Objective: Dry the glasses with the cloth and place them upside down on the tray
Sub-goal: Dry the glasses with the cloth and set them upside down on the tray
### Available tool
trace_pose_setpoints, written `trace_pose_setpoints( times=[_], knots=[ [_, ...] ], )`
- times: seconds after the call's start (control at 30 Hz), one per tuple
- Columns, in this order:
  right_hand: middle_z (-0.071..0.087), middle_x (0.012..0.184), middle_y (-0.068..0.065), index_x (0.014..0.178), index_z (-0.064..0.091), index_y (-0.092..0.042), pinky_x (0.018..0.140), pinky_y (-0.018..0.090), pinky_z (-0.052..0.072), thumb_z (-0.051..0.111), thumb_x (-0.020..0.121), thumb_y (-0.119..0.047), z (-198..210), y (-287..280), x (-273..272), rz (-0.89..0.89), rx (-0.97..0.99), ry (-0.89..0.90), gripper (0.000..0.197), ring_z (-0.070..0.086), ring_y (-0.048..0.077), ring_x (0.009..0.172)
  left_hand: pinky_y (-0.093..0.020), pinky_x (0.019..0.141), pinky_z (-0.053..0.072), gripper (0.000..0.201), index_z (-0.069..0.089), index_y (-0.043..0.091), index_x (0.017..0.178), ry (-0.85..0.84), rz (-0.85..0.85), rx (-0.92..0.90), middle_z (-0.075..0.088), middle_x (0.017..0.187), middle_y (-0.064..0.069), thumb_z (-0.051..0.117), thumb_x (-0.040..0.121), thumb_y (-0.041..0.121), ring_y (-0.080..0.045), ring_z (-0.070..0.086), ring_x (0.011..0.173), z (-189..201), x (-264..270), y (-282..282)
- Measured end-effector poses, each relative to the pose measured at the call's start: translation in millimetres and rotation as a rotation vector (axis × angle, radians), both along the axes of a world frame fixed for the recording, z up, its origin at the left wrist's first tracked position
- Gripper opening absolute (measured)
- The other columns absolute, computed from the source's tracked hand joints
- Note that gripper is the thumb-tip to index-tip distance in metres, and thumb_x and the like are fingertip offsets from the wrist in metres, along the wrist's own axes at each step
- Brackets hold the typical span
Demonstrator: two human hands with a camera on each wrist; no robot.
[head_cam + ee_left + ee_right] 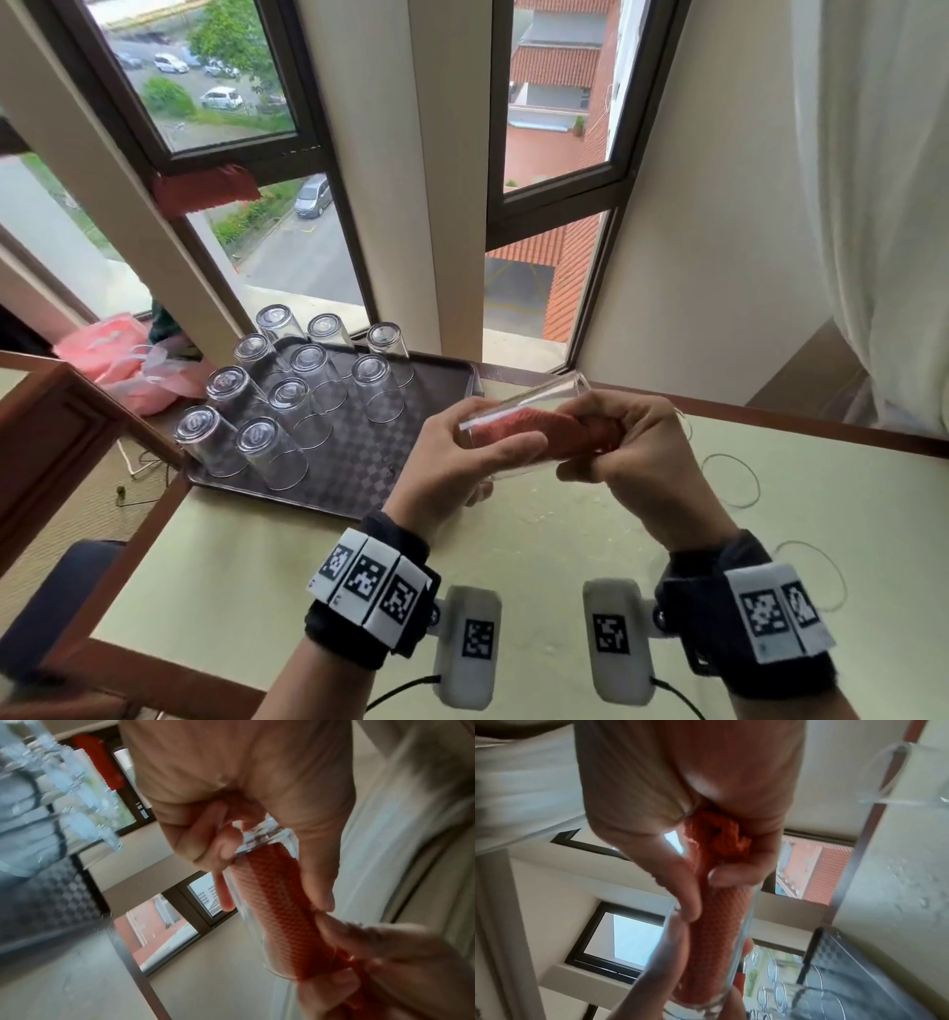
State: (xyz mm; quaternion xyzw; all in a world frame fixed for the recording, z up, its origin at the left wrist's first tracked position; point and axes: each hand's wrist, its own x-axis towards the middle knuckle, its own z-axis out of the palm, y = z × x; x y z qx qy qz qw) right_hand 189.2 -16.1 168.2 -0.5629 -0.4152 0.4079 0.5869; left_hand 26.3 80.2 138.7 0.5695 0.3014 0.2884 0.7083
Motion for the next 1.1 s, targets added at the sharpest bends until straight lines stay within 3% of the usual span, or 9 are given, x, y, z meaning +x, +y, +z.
trace_pose_setpoints(
  times=[0.1,0.17,0.23,0.33,0.4,0.57,0.8,1.0,1.1],
  knots=[
    [0.070,0.073,0.006,0.087,0.075,-0.009,0.046,0.023,0.050,0.079,0.052,0.015,-2.8,-1.1,1.6,0.060,-0.088,0.040,0.043,0.063,0.013,0.059,-0.030,0.071,0.060,0.067,0.070,0.012,0.108,0.026,0.029,0.186,0.076,0.094,-0.006,0.094,0.049,0.032,-0.021,0.074,0.081,-2.4,-0.1,2.1],
    [0.070,0.072,0.009,0.086,0.076,-0.009,0.043,0.022,0.045,0.073,0.044,0.009,-7.3,0.1,1.3,0.017,-0.121,0.079,0.046,0.059,0.015,0.057,-0.042,0.084,0.060,0.073,0.070,0.014,0.112,0.047,0.035,0.220,0.075,0.103,-0.011,0.096,0.047,0.031,-0.031,0.073,0.097,-6.6,1.4,0.9],
    [0.071,0.069,0.007,0.074,0.078,-0.012,0.043,0.023,0.047,0.066,0.047,0.022,-8.6,1.8,-3.1,-0.030,-0.086,0.120,0.045,0.060,0.016,0.057,-0.037,0.081,0.061,0.073,0.069,0.017,0.111,0.075,0.050,0.213,0.076,0.101,-0.007,0.095,0.046,0.036,-0.025,0.074,0.092,-8.4,0.5,-0.1],
    [0.071,0.067,0.000,0.064,0.075,-0.017,0.050,0.029,0.058,0.037,0.060,0.040,-8.6,0.7,-12.1,-0.093,-0.019,0.089,0.069,0.068,0.016,0.063,-0.018,0.046,0.047,0.073,0.067,0.011,0.111,0.074,0.017,0.022,0.071,0.076,0.001,0.087,0.049,0.046,-0.009,0.058,0.051,-4.9,-2.5,-0.5],
    [0.071,0.069,0.000,0.071,0.074,-0.013,0.054,0.030,0.059,0.039,0.063,0.040,-9.0,-1.7,-14.2,-0.056,-0.004,0.073,0.064,0.069,0.017,0.068,-0.015,0.037,0.037,0.070,0.066,0.008,0.109,0.042,0.016,-0.034,0.066,0.065,0.003,0.085,0.053,0.045,-0.007,0.044,0.041,-3.2,-5.2,-0.1],
    [0.069,0.084,0.016,0.091,0.078,-0.008,0.045,0.021,0.047,0.077,0.060,0.001,-5.6,-6.1,-4.7,0.055,-0.065,0.212,0.032,0.057,0.014,0.060,-0.030,0.075,0.060,0.070,0.067,0.013,0.116,0.049,0.031,0.296,0.076,0.099,-0.008,0.091,0.055,0.037,-0.021,0.075,0.088,-5.2,-9.8,0.8],
    [0.072,0.070,0.003,0.078,0.073,-0.003,0.054,0.021,0.055,0.066,0.059,0.035,0.8,-4.0,-18.6,-0.008,0.026,0.063,0.043,0.068,0.012,0.065,-0.016,0.035,0.037,0.055,0.069,0.012,0.105,0.023,-0.049,-0.167,0.066,0.071,0.000,0.082,0.060,0.041,-0.010,0.047,0.041,-0.8,-13.3,-0.2],
    [0.070,0.082,0.019,0.086,0.076,0.000,0.049,0.025,0.048,0.069,0.044,0.012,6.7,-7.0,-15.1,0.044,-0.029,0.176,0.044,0.060,0.024,0.066,-0.029,0.078,0.059,0.062,0.064,0.018,0.124,-0.062,-0.117,0.282,0.073,0.110,-0.010,0.089,0.067,0.014,-0.023,0.073,0.092,3.9,-25.7,4.1],
    [0.073,0.078,0.009,0.078,0.079,-0.010,0.049,0.024,0.051,0.064,0.048,0.023,13.1,-5.0,-20.2,-0.024,0.021,0.121,0.047,0.065,0.018,0.066,-0.023,0.065,0.057,0.067,0.058,0.016,0.128,-0.070,-0.125,0.127,0.073,0.100,-0.002,0.086,0.067,0.020,-0.015,0.072,0.078,6.2,-26.5,4.5]
  ],
)
